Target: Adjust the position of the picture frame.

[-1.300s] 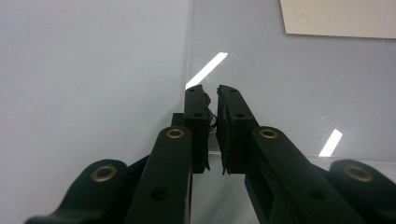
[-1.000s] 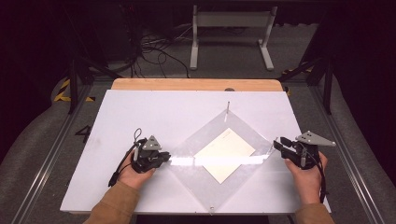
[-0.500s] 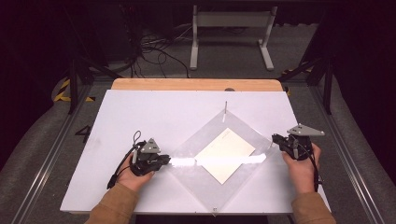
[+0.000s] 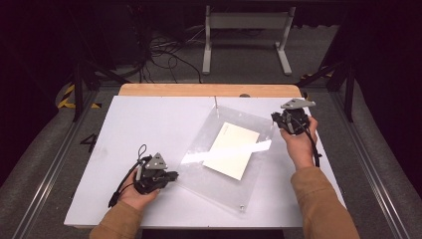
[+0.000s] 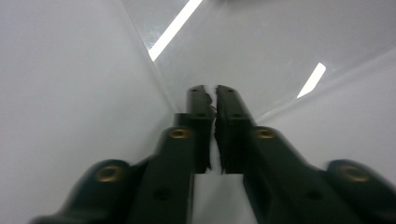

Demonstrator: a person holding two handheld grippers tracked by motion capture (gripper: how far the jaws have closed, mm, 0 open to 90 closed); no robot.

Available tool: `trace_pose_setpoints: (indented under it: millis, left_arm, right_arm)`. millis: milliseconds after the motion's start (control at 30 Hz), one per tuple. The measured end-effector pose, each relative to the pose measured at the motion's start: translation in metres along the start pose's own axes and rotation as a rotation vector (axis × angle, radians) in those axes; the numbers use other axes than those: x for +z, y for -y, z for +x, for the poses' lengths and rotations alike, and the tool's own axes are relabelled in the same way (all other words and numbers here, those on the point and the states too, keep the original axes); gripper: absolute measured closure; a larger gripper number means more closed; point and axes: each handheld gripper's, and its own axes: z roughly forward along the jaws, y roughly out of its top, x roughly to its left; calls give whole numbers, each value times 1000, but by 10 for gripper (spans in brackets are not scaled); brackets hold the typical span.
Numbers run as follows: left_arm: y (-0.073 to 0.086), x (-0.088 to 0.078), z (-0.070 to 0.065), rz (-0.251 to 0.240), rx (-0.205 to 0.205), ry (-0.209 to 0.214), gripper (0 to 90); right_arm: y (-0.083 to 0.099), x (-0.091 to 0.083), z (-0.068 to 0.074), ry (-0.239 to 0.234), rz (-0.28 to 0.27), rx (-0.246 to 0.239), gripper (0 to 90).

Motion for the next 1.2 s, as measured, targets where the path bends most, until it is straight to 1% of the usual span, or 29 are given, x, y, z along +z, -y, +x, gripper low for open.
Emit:
trace_pose_setpoints:
  millis: [33,67,100,133,200,233,267,300,333,367,433,500,533,567,633,667,700,733,767,800,833,900,933,967,1000,1033,1100,1133,1200]
  left_arm:
    - [1,1,-4,17,8,29,900]
    - [0,3,-9,41,41,3,899]
    - [0,5,-14,58,62,-20,899]
    - [-1,6,-17,67,77,-20,899]
    - [-2,6,-22,56,95,-47,897]
    - [-1,5,-22,50,92,-60,894]
    - [-1,3,-21,41,97,-72,884]
    - [0,1,-20,27,89,-92,861]
    - [1,-1,-17,12,79,-118,842]
    - [1,-3,-14,-4,62,-134,804]
    - [2,-5,-6,-30,28,-182,696]
    - [3,-6,-1,-49,2,-204,637]
    - [3,-7,2,-52,3,-213,613]
    - [4,-7,3,-59,-11,-208,579]
    - [4,-7,5,-61,-21,-178,569]
    - [4,-6,5,-61,-10,-182,570]
    - [3,-5,4,-53,3,-181,584]
    - [3,-5,4,-53,3,-181,598]
    - [2,-3,3,-49,13,-178,605]
    - [2,-1,2,-46,14,-176,605]
    - [1,1,1,-39,30,-173,619]
    - [-1,6,0,-32,49,-165,647]
    - [-2,9,-1,-19,58,-161,665]
    - [-2,11,-2,2,71,-162,691]
    - [-3,15,-3,16,79,-156,726]
    - [-3,15,-3,15,93,-146,736]
    - [-6,17,-5,27,105,-172,793]
    - [-7,17,-4,37,109,-170,831]
    - [-7,17,-3,36,102,-154,837]
  right_arm:
    - [-2,6,-1,-7,-4,1,849]
    - [-3,14,-3,-15,4,6,849]
    - [-3,20,-4,-21,15,13,849]
    - [-3,27,-5,-26,31,25,848]
    - [0,38,-5,-24,60,38,842]
    - [2,42,-4,-15,74,38,838]
    - [4,46,-4,-9,84,41,833]
    - [7,48,-4,-13,77,45,815]
    - [8,47,-5,-23,75,60,794]
    - [9,45,-6,-27,76,74,758]
    - [12,35,-4,-17,56,93,718]
    - [16,23,0,-24,29,93,702]
    - [19,17,3,-31,13,84,700]
    - [23,10,6,-42,-6,78,700]
    - [31,-4,13,-79,-38,67,693]
    - [35,-9,16,-89,-50,64,691]
    - [41,-18,19,-108,-72,76,690]
    - [48,-27,21,-127,-97,95,688]
    - [55,-35,23,-146,-122,118,688]
    - [55,-35,23,-146,-122,118,688]
    - [59,-40,23,-156,-137,132,688]
    - [73,-53,24,-190,-183,180,688]
    - [79,-57,25,-198,-201,192,689]
    - [84,-62,25,-196,-210,203,691]
    - [87,-64,26,-193,-193,198,681]
    - [89,-67,26,-185,-168,182,678]
    - [92,-76,25,-165,-168,165,673]
    - [93,-79,25,-171,-167,164,672]
    - [94,-86,24,-171,-170,161,672]
